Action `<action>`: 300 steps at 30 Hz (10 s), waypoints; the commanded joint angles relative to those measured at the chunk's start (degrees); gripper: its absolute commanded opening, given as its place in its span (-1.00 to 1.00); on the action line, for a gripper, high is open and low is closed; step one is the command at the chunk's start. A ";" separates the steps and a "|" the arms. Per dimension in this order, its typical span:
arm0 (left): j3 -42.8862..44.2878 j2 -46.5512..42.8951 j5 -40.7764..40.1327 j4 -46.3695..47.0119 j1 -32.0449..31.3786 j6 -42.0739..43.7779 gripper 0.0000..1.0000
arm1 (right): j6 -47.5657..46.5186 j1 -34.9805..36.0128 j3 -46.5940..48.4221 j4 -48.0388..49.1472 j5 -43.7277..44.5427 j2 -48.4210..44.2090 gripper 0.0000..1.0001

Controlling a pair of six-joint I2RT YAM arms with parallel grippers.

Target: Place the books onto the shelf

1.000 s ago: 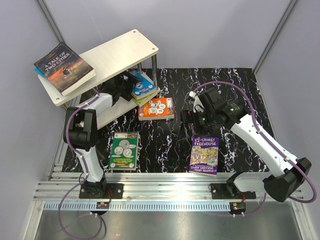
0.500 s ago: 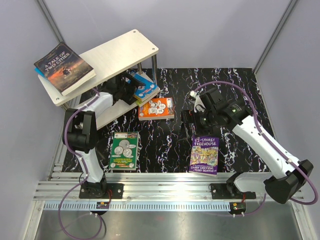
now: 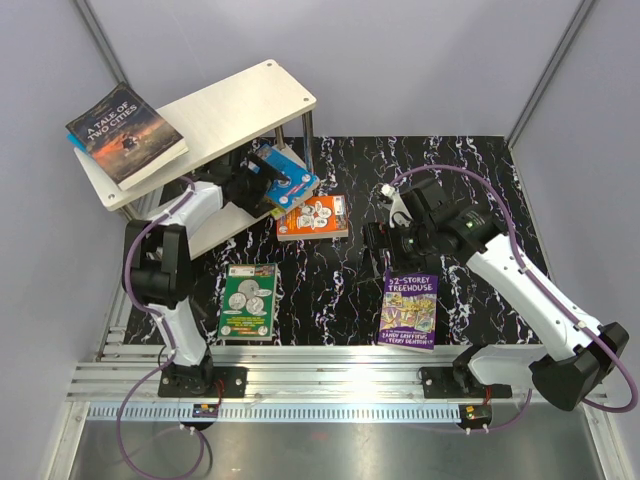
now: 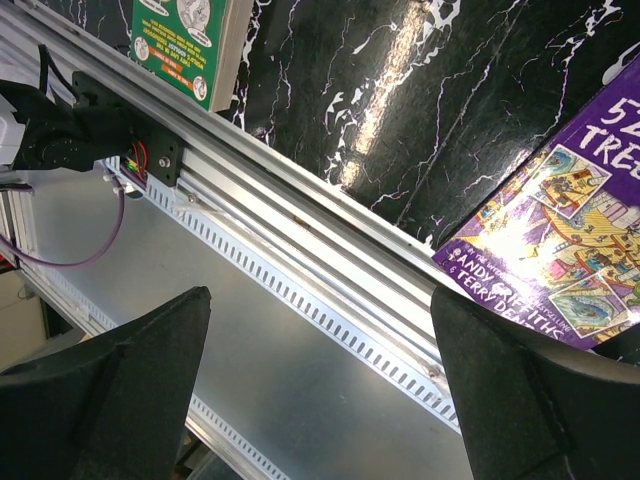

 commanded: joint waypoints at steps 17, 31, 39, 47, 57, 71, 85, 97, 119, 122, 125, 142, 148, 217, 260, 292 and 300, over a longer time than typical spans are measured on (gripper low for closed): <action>-4.71 -25.37 -10.94 -19.92 4.49 15.42 0.97 | 3.15 0.55 -1.98 5.94 -5.97 -0.91 0.96; -25.03 -30.83 -3.02 -0.76 -1.30 18.93 0.97 | 6.32 0.29 -4.26 11.74 -9.39 3.22 0.96; -25.12 -22.32 -4.69 5.75 -7.03 25.61 0.98 | 5.71 -3.13 -8.31 15.08 -10.97 5.24 0.96; -20.65 -13.61 -7.94 5.76 -7.03 32.81 0.97 | 4.65 -5.60 -5.85 13.95 -13.09 11.22 0.93; -20.54 -6.22 -2.67 9.27 -8.26 36.34 0.97 | 2.63 -6.04 -5.59 12.45 -11.59 14.21 0.93; -23.28 -5.69 1.55 16.22 -10.01 29.31 -0.83 | 2.54 -7.18 -7.52 13.24 -11.50 14.74 0.93; -43.58 -17.64 12.53 56.54 -1.76 5.14 -1.00 | 1.75 -7.36 -8.13 11.49 -10.54 10.34 0.93; -43.59 -18.61 18.52 73.44 5.54 -1.63 -1.00 | 0.96 -7.27 -8.92 11.04 -11.06 10.17 0.90; -22.41 2.13 0.85 65.44 6.42 -7.43 -1.00 | 1.05 -7.27 -9.10 11.39 -11.86 12.71 0.89; -20.65 3.63 0.50 63.34 6.51 -7.43 -1.00 | 1.05 -7.27 -9.01 11.48 -12.03 13.15 0.89; -18.45 4.94 1.55 62.36 6.33 -7.17 -0.77 | 0.96 -7.27 -8.84 11.66 -12.12 13.59 0.89; -21.08 -9.80 -2.04 30.32 6.42 6.87 0.97 | 1.92 -7.27 -8.83 12.80 -12.82 13.51 0.90; -16.25 -15.26 -10.22 3.34 6.51 16.02 0.97 | 3.77 -7.27 -10.24 14.82 -14.58 12.10 0.91; -48.77 -17.21 10.60 70.90 -47.63 -12.09 -0.08 | 9.39 1.25 -29.93 33.99 -11.68 23.27 -0.98; -37.33 -45.77 4.62 32.52 -34.01 -8.28 -1.00 | 29.16 -14.39 -28.70 50.15 -30.93 -3.55 0.99; -33.37 -54.02 -8.21 1.09 -32.34 0.58 0.97 | 26.44 -14.30 -10.42 36.97 -29.17 0.84 -1.00; -42.88 -59.21 -7.41 7.87 -33.30 -3.74 0.24 | 30.40 -13.95 -10.68 42.95 -31.37 4.98 -1.00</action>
